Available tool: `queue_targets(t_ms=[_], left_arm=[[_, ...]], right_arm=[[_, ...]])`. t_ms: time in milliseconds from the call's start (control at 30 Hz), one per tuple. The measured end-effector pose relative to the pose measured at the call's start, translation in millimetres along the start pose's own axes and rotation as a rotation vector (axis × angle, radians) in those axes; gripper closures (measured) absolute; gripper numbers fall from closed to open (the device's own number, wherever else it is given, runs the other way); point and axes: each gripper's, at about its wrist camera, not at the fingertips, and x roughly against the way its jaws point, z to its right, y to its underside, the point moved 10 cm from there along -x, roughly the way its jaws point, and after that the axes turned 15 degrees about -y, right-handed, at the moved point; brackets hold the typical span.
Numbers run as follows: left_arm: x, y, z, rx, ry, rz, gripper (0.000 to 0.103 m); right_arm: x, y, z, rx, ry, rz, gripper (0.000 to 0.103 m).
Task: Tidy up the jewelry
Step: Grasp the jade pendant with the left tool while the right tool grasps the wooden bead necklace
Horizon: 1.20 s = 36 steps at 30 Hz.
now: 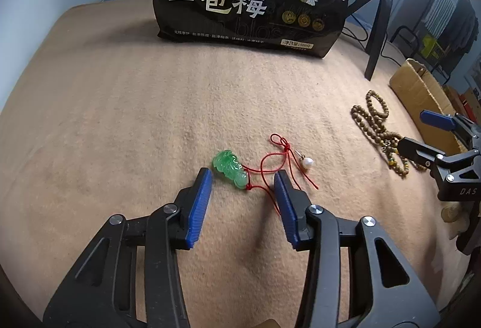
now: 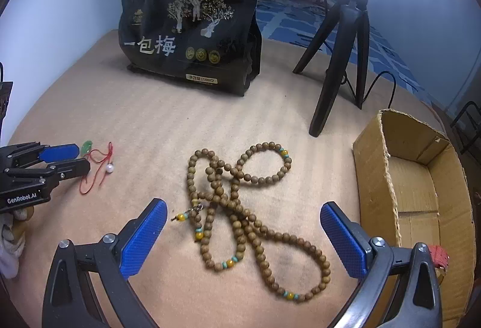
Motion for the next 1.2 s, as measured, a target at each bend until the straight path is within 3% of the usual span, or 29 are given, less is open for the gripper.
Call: queue_targets(t_ms=[333,533,700,800,967,1067,1200], left_arm=[[-6.1,-7.2,-4.6,-0.005,-0.059,0.029,0.088],[-6.2,-8.7,-4.6,-0.016,-0.060,0.041,0.088],[-4.2,-8.4,-5.1,-0.019,-0.057,0.047,0.089],[-3.8,-8.3,-5.4,-0.016,-0.053,0.047,0.089],[-1.7,-7.3,-6.7,-0.018,-0.048,0.046,0.089],[0.3,-6.5,-8.1,-0.015,-0.045,0.046,0.089],[6.1,-4.8,-12.9,-0.011,-0.049,0.051,0.089]], right_arm=[[-23.0,0.5,3.5,-0.003,0.002,-0.040,0.000],[-48.3,7.5,6.9,-0.034,-0.040,-0.113,0.000],[-53.7,2.8,6.0,-0.023,-0.051,-0.102,0.006],[-53.6,-1.1,3.5,-0.012,-0.061,-0.095,0.024],[-51.4,-4.8,-3.2,-0.012,-0.078,-0.089,0.070],[-51.8,-4.4,-7.1,-0.007,-0.080,-0.089,0.084],[-50.9,-2.2,-11.8,-0.003,-0.070,-0.082,0.090]])
